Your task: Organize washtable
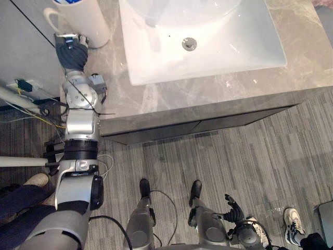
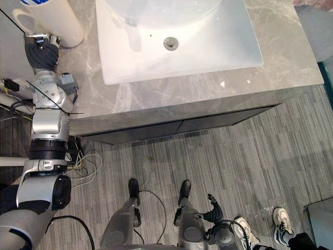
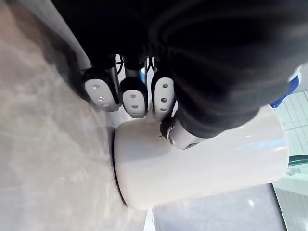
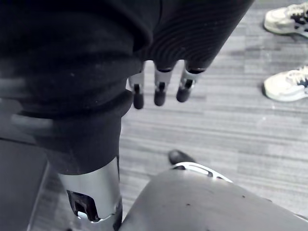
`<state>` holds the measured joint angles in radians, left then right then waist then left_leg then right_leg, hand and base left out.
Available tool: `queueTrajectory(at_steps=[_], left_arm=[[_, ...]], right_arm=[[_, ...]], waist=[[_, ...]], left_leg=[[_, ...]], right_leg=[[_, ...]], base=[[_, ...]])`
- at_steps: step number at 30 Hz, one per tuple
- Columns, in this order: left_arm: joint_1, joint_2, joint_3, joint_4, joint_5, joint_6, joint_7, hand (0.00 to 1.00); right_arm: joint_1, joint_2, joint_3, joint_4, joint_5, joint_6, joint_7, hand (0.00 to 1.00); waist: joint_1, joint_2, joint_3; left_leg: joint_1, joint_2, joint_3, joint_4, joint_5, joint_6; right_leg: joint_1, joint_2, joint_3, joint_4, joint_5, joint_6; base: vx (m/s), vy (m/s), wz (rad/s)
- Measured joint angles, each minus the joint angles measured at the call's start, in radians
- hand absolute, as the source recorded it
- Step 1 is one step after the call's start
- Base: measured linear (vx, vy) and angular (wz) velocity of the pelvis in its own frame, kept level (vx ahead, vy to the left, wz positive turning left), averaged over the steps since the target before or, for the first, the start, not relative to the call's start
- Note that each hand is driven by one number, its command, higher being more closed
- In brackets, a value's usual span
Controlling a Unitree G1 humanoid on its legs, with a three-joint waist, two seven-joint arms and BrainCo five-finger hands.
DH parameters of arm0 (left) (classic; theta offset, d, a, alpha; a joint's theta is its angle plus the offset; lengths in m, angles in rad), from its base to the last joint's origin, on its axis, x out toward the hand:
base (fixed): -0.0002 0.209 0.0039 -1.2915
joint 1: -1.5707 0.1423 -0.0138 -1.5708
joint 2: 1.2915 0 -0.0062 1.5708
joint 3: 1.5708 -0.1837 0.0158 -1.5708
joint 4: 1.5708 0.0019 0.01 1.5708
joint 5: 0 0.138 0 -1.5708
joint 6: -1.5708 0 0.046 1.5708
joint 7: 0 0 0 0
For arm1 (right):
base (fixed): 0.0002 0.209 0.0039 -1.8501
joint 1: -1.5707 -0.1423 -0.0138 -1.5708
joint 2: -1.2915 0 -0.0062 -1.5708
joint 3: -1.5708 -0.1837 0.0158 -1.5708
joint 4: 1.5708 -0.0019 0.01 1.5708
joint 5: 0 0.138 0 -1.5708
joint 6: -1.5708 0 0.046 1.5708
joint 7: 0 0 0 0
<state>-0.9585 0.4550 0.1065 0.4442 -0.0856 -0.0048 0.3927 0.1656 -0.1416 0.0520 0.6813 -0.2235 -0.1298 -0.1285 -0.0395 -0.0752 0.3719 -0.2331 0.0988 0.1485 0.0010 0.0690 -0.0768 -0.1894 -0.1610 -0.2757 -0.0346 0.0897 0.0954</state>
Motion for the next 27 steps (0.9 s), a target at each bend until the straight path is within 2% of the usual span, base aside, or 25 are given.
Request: queueTrajectory(at_steps=[6, 14, 27], left_arm=[[-0.125, 0.006, -0.036, 0.100, -0.021, -0.001, 0.000, 1.00], [-0.220, 0.081, -0.057, 0.201, -0.022, -0.001, 0.004, 1.00], [-0.412, 0.130, -0.086, 0.365, -0.022, -0.007, 0.002, 1.00]], right_arm=[[-0.013, -0.002, 0.003, 0.000, 0.017, -0.002, -0.003, 0.00], [-0.032, -0.004, 0.008, -0.001, 0.021, -0.020, -0.003, 0.00], [-0.062, -0.021, 0.038, -0.003, 0.053, -0.042, -0.004, 0.00]], waist=[[-0.003, -0.003, 0.028], [-0.026, -0.007, 0.051], [-0.031, -0.017, 0.102]], left_leg=[[-0.006, 0.000, 0.002, 0.001, 0.003, 0.003], [-0.017, 0.001, 0.007, 0.003, 0.006, 0.006], [-0.039, 0.003, 0.014, 0.006, 0.017, 0.009]], right_leg=[[-0.007, 0.000, 0.003, 0.001, 0.003, -0.001], [-0.028, 0.000, 0.012, 0.013, 0.003, -0.002], [-0.061, 0.000, 0.023, 0.032, 0.007, -0.006]], base=[[0.00, 0.000, -0.01], [0.00, -0.001, -0.02], [0.00, -0.001, -0.01]])
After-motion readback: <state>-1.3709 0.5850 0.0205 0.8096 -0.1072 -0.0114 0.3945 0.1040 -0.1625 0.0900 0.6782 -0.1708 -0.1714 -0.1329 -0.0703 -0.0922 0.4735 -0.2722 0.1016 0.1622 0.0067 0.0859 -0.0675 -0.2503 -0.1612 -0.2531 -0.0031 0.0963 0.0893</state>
